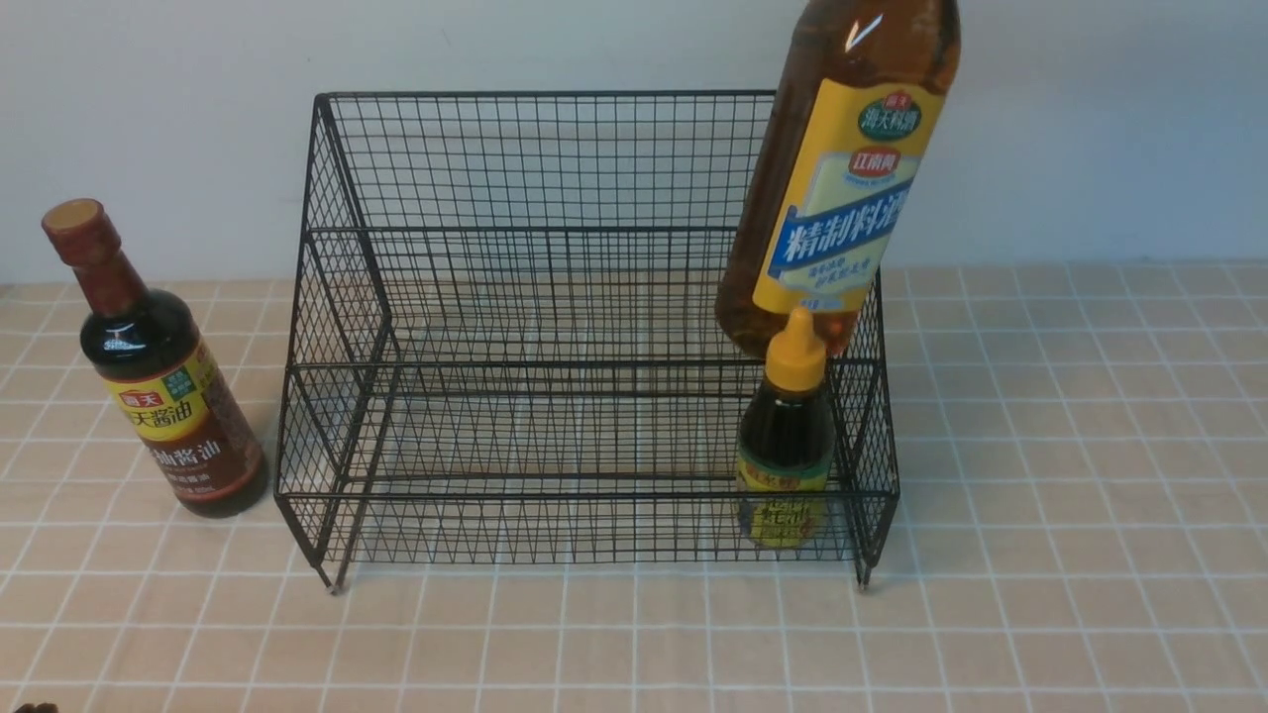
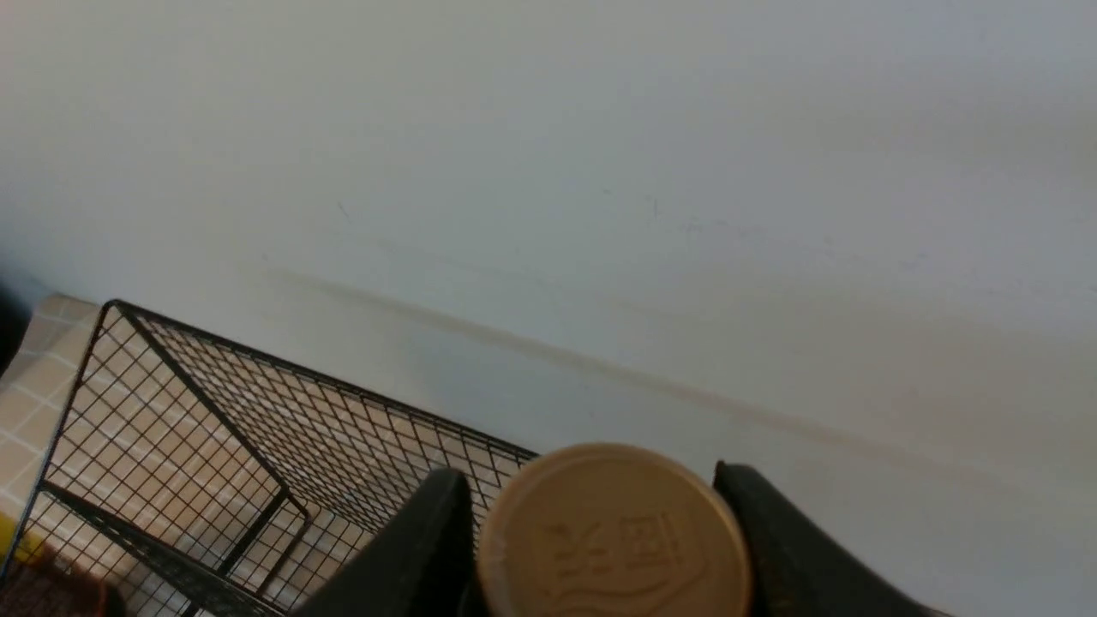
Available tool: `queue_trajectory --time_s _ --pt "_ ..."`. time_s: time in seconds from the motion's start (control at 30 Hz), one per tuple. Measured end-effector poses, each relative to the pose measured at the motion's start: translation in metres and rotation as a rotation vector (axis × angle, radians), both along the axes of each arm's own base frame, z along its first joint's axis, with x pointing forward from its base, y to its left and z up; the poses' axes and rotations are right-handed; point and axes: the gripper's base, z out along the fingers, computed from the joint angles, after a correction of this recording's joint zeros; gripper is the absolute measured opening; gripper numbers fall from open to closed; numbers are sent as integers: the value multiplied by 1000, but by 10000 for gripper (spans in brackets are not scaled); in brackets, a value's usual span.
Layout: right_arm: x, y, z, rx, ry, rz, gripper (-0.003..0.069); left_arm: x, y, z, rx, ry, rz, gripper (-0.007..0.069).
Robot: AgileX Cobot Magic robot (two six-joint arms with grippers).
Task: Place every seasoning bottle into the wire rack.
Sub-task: Use the right arm to put the condiment bottle back on the shelf
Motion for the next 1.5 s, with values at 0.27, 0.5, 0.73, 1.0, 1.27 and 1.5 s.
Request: queue_trajectory --time_s 0.27,0.5,0.73,1.0,1.27,1.5 --pt "0 -2 0 -15 7 -19 328 0 0 0 0 0 0 -7" --pt "2 -6 -1 -6 25 -77 328 0 0 0 0 0 0 -7" --pt "4 -10 -1 -9 31 -138 328 0 0 0 0 0 0 -7" --pt "3 2 0 -33 -19 -119 328 0 0 0 0 0 0 -7" --pt "-8 33 2 -146 -106 -50 328 0 0 0 0 0 0 -7" --pt "-16 50 3 -192 -136 -36 328 0 0 0 0 0 0 -7"
